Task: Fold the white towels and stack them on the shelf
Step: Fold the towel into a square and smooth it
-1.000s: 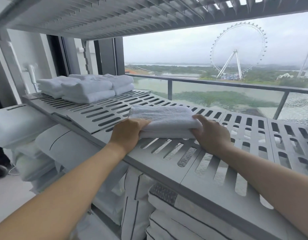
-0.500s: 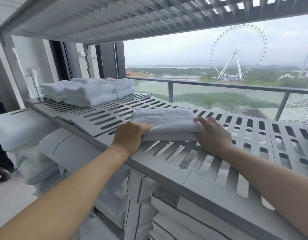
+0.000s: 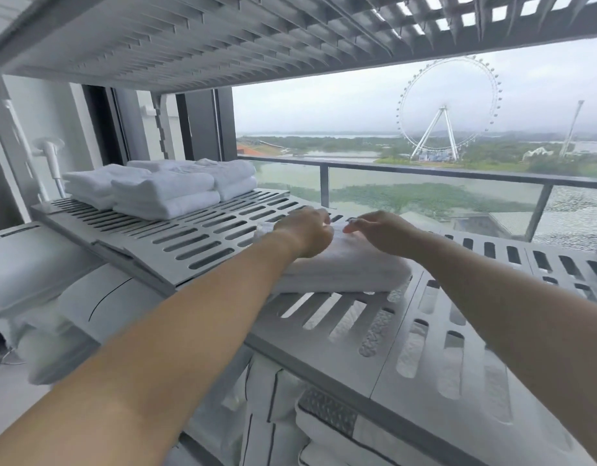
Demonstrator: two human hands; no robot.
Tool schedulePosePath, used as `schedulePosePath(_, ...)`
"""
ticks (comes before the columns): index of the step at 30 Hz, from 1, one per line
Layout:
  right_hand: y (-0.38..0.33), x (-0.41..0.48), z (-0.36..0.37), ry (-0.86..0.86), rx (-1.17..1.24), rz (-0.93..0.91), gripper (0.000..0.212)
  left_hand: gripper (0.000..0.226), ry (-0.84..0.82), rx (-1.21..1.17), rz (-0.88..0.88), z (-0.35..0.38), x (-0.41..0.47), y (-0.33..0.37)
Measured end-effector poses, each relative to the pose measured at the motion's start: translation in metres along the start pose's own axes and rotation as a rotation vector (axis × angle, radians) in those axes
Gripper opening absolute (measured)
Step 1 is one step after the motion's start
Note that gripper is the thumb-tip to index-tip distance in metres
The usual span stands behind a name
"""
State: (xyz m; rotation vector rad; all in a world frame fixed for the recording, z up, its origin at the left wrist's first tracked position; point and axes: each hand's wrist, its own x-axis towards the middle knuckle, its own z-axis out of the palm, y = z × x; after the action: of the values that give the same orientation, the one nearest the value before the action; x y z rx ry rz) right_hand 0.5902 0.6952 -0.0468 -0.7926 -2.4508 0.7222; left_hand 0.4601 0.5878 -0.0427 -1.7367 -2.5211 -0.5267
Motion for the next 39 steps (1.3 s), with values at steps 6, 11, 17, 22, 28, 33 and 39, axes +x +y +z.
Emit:
schedulePosePath(6, 0.012, 0.03, 0.034, -0.185, -0.191, -0.07, 0.037, 0.051, -0.145, -0.059, 0.014, 0.03, 0.017, -0.033)
schedulePosePath(11, 0.029, 0.028, 0.033, -0.264, -0.359, -0.103, 0.045, 0.063, -0.14, 0.077, -0.115, 0.033, 0.014, -0.038)
schedulePosePath(17, 0.028, 0.02, 0.035, -0.084, -0.262, -0.132, 0.04, 0.068, 0.016, -0.04, -0.062, 0.031, 0.001, -0.036)
schedulePosePath(22, 0.018, -0.007, 0.04, 0.375, -0.266, -0.326, 0.022, 0.043, 0.204, -0.153, 0.309, 0.029, -0.025, -0.033)
schedulePosePath(28, 0.024, -0.023, 0.037, 0.094, -0.38, -0.256, 0.038, 0.075, -0.062, 0.198, 0.174, 0.028, -0.041, -0.036)
schedulePosePath(33, 0.02, -0.03, 0.033, 0.035, -0.358, -0.216, 0.04, 0.07, -0.12, 0.204, 0.129, 0.023, -0.049, -0.032)
schedulePosePath(39, 0.006, -0.016, 0.025, -0.002, -0.295, -0.133, 0.032, 0.05, -0.211, -0.069, 0.051, 0.006, -0.034, -0.023)
